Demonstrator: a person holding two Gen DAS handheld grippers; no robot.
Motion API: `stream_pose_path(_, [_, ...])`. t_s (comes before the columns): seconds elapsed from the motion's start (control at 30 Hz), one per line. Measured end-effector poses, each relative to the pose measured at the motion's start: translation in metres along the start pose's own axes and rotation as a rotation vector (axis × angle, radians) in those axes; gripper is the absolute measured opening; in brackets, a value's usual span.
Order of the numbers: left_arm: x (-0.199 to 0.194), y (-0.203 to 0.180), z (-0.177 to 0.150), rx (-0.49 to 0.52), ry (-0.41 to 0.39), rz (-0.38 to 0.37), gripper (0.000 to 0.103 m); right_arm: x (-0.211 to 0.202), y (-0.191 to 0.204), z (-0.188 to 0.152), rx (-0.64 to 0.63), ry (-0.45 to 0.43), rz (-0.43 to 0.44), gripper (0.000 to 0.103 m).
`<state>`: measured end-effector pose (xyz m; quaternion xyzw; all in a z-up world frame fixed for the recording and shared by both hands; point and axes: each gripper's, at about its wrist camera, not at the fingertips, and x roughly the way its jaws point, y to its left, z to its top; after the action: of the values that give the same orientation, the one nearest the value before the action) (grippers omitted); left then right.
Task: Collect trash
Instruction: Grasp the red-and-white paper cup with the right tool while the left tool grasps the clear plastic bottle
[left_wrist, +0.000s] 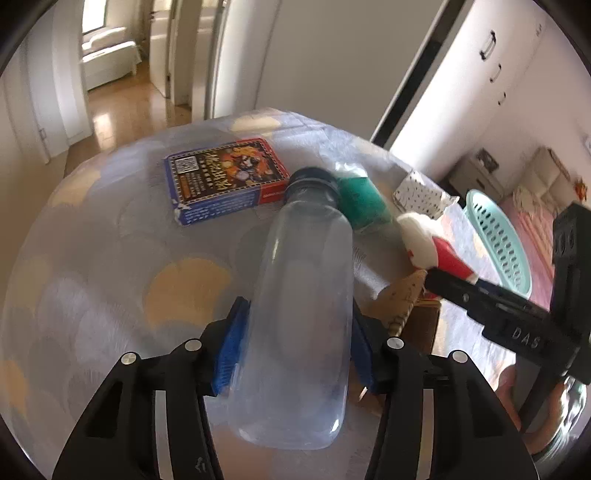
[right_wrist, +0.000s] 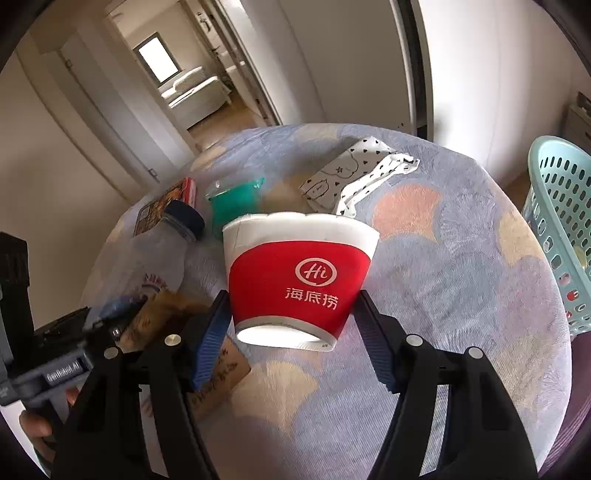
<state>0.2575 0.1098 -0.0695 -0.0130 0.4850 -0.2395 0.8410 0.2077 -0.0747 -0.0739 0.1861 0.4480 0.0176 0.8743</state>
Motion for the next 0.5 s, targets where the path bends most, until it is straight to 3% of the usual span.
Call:
stream_pose_path(0.2, [-0.027,0.001,-0.014,-0.066,-0.075,-0.031,0.045,-0.019,-0.005,-0.013,-0.026,-0.024,0.036,0.064])
stream_pose_path(0.5, [-0.067,-0.03,-0.019,-0.051,-0.173,-0.05,0.045,-0.072,-0.016,-0.009,-0.075,-0.138,0.032,0.064])
